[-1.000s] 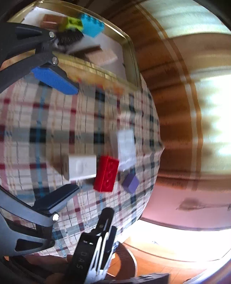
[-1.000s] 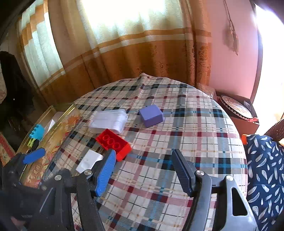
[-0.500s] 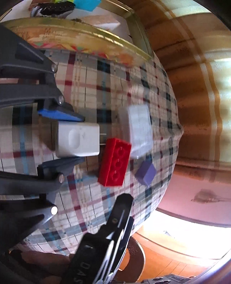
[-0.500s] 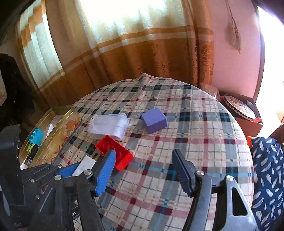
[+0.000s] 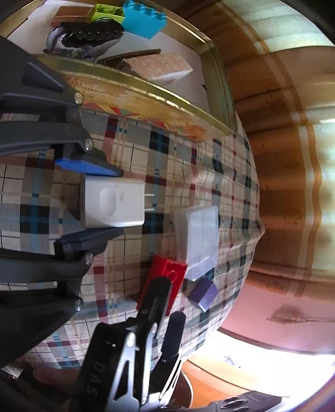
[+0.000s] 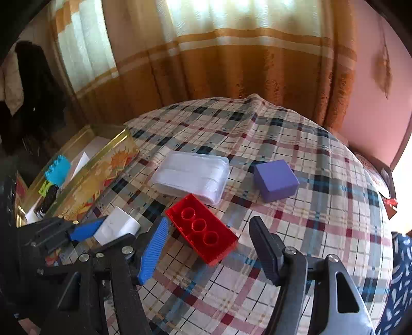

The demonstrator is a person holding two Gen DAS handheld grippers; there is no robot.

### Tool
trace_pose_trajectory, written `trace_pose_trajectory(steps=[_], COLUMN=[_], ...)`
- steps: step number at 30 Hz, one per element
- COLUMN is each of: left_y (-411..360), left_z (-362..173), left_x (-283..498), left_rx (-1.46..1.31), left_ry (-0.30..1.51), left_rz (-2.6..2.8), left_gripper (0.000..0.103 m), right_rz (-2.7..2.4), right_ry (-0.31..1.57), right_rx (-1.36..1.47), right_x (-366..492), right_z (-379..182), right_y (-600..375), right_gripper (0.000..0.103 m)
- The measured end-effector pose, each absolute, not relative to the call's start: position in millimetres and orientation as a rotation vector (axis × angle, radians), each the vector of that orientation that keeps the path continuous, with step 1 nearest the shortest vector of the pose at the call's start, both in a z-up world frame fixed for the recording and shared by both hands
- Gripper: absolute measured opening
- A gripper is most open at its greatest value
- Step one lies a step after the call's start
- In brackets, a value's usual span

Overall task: Organize rigid objects
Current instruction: 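Grasp the white charger with the left tool while the right tool grasps the red Duplo brick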

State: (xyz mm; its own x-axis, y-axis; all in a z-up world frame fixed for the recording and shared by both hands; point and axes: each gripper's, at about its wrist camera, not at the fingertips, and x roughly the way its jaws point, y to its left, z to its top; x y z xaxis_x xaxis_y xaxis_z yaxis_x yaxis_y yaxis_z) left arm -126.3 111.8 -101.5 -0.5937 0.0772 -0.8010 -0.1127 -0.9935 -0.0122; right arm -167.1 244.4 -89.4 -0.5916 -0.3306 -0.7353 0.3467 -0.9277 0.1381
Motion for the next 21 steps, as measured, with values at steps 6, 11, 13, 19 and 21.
trace_pose_trajectory(steps=[6, 11, 13, 19, 21], left_y=[110.0, 109.8, 108.8, 106.4, 106.8], left_z=[-102.2, -102.4, -102.5, -102.1, -102.0], left_x=[-126.5, -126.4, -126.6, -125.8, -125.0], left_rx=[-1.366, -1.367, -1.366, -1.361, -1.355], left_ry=[0.054, 0.054, 0.048, 0.030, 0.031], left_rz=[2.723, 2.724, 2.727, 2.729, 2.728], left_gripper=[0.037, 0.037, 0.037, 0.037, 0.037], right_rz=[-2.429, -2.446, -2.440, -2.445, -2.454], right_ry=[0.037, 0.095, 0.104, 0.062, 0.029], right_rx=[1.224, 1.228, 1.226, 1.227, 1.225], right_x=[-175.3, -172.8, -170.9, -165.5, -161.4], right_z=[-100.0, -99.7, -99.0, -99.0, -99.3], right_y=[239.2, 233.5, 232.7, 233.6, 234.8], right_gripper=[0.068, 0.049, 0.034, 0.034, 0.034])
